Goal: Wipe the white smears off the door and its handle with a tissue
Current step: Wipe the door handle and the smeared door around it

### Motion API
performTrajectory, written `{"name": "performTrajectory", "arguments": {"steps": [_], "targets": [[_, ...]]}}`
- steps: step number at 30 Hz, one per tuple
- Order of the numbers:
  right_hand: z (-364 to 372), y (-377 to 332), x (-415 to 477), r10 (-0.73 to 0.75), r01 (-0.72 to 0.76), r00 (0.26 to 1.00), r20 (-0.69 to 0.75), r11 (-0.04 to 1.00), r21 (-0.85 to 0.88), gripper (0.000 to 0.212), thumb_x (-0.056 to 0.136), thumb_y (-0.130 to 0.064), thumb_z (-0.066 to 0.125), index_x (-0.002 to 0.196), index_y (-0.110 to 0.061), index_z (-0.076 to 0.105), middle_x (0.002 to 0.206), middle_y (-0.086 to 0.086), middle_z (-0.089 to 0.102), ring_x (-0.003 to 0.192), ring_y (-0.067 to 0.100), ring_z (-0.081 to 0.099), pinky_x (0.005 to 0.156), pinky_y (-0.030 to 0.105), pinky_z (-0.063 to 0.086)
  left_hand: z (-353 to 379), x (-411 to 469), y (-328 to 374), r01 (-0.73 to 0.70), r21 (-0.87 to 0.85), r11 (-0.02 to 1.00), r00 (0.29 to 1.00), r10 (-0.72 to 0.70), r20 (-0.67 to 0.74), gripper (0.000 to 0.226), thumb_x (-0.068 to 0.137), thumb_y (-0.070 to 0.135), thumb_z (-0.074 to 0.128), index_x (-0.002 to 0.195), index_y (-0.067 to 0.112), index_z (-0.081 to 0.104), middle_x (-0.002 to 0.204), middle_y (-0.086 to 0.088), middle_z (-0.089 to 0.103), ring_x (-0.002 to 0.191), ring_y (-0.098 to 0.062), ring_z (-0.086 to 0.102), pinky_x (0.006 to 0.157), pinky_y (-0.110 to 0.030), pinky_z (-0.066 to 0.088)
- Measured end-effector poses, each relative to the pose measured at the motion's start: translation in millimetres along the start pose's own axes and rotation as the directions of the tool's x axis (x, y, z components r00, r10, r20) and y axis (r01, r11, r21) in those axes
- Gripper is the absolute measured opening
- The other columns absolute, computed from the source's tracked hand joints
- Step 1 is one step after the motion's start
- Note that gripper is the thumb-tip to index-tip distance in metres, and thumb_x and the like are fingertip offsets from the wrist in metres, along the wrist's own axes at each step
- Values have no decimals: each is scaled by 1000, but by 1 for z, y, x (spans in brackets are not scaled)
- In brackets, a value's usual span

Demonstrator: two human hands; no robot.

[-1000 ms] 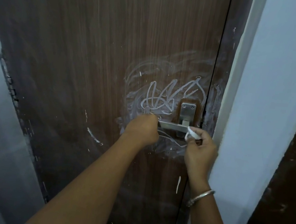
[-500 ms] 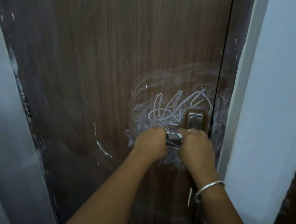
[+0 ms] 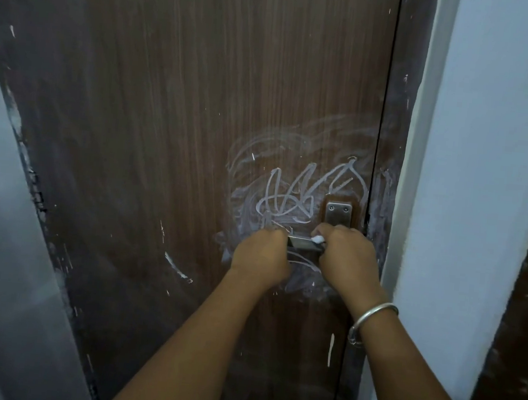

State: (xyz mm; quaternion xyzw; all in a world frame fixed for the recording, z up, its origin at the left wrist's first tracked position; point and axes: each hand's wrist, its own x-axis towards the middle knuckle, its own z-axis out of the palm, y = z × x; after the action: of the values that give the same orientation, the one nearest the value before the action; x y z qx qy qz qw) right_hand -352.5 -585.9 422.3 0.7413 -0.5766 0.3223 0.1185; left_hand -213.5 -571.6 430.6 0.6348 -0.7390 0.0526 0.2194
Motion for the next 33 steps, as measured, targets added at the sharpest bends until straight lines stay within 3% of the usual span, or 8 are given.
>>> {"name": "performTrajectory", "arguments": {"steps": [7,10,13,17,21,26,30,33], "targets": [[-2,11,9,-74,72,995,62,997,33,30,82,-11,60,110,-23,58,101,5,66,94,26,55,68,27,38,-2,1,-6,19,-96,995,999,-15,40,34,81,12,54,115,14,55,101,-11,61,86,-28,59,73,-41,53],[-3,14,16,-54,39,990,128,992,119,43,80,-8,61,119,-19,45,108,7,65,98,28,56,73,30,44,-3,0,-8,22,-138,990,998,-15,54,32,80,11,53,112,14,56,99,-11,62,82,-28,59,69,-40,53],[-6,17,19,-51,33,992,119,988,153,37,84,-6,56,118,-15,42,106,11,66,92,31,61,69,28,41,-4,-2,-9,29,-179,983,997,-17,70,36,79,10,53,115,16,55,102,-9,61,86,-28,59,72,-41,54],[-9,14,21,-86,87,995,56,996,-13,25,83,-7,58,108,-10,58,107,14,62,93,32,59,74,34,47,-6,-1,-10,41,-181,983,995,-24,94,38,76,8,51,112,20,56,92,-7,61,82,-28,60,70,-41,54],[-4,0,25,-153,188,979,137,939,-289,23,87,-20,48,100,-10,64,102,12,61,101,34,48,79,41,45,-7,0,-9,27,-154,988,996,-14,87,35,77,8,52,111,17,55,85,-4,55,76,-27,58,61,-36,48],[-5,-4,42,-127,208,917,377,961,-182,27,87,-22,41,96,-4,60,101,19,64,97,36,56,82,41,46,-6,-2,-8,44,-76,996,992,-34,121,45,79,14,52,123,19,46,85,-7,54,85,-32,60,71,-43,53],[-6,-10,39,-110,180,936,335,966,-187,26,89,-19,42,101,-4,60,101,18,64,89,34,60,67,33,43,-4,0,-6,38,-78,996,991,-28,130,45,79,11,53,123,18,47,75,-4,48,82,-32,60,69,-43,52],[-3,-14,38,-115,187,949,293,956,-228,26,91,-21,43,107,-5,56,102,16,64,91,33,59,67,34,40,-4,1,-7,25,-98,995,993,-14,116,42,78,8,53,120,18,50,67,3,41,76,-29,56,65,-39,49]]}}
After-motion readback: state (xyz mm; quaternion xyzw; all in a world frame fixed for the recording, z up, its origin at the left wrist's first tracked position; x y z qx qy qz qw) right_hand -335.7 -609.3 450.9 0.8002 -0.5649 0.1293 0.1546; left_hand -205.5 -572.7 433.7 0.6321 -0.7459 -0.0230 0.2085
